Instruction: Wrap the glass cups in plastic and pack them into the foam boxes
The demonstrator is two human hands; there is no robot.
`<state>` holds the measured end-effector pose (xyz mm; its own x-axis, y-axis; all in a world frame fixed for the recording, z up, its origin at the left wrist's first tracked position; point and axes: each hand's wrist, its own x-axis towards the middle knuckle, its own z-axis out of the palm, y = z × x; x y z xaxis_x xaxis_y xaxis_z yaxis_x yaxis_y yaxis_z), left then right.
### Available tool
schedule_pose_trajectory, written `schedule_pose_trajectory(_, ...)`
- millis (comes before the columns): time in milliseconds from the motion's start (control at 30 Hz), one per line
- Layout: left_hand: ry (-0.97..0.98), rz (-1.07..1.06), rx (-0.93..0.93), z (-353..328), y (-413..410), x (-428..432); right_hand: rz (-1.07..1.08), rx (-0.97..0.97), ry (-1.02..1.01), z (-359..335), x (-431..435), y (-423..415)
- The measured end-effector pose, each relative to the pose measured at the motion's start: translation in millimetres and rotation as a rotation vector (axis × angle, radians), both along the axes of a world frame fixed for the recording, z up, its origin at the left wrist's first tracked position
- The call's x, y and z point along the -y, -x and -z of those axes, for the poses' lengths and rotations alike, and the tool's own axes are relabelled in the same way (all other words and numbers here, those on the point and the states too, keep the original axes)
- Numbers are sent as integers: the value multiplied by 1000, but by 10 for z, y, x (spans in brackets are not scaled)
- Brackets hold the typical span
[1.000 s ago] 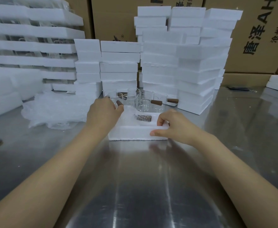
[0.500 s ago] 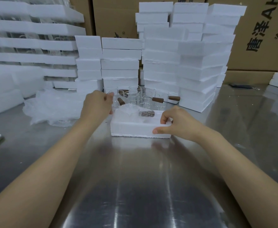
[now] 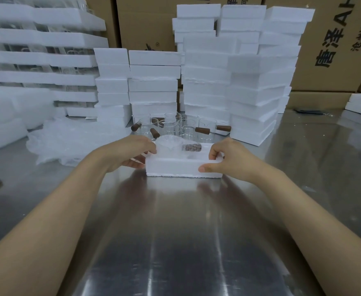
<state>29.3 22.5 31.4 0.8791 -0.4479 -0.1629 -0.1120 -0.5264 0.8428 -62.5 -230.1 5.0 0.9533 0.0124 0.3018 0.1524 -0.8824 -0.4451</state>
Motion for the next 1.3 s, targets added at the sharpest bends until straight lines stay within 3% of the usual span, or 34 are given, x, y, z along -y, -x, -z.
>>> schedule_pose_trajectory(233,-79,-3,164,61,-1,38,31,0,-29,-31,-69,61)
schedule_pose_trajectory(267,-88,6,187,75,0,40,77,90,-68,-77,-86,77)
schedule_pose_trajectory(333,-90,21,216,98,-7,32,207,443,-155,-247,-56,61)
schedule_pose_trajectory(400,-98,29,247,112,-27,34,377,750,-101,-508,88,-23)
schedule_pose_trajectory(433,-109,32,267,116,-33,38,444,798,-15,-650,186,-97)
schedule_pose_trajectory(533,-169,37,334,110,-26,59,567,654,213,-1053,495,-361)
schedule_pose_trajectory(700,-245,-7,480,78,13,117,558,371,192,-1365,814,-691)
schedule_pose_trajectory(867,-287,-2,465,-6,55,122,496,451,221,-1331,865,-666)
schedule_pose_trajectory(967,-245,5,382,-79,36,88,484,773,75,-1337,779,-531)
schedule_pose_trajectory(1100,-184,22,348,-64,11,47,279,1263,-319,-1215,375,-231)
schedule_pose_trajectory(1200,-100,-33,311,-16,-2,67,143,1140,-572,-821,23,-28)
schedule_pose_trajectory(1300,-13,-90,241,18,-12,105,98,902,-505,-315,-174,100)
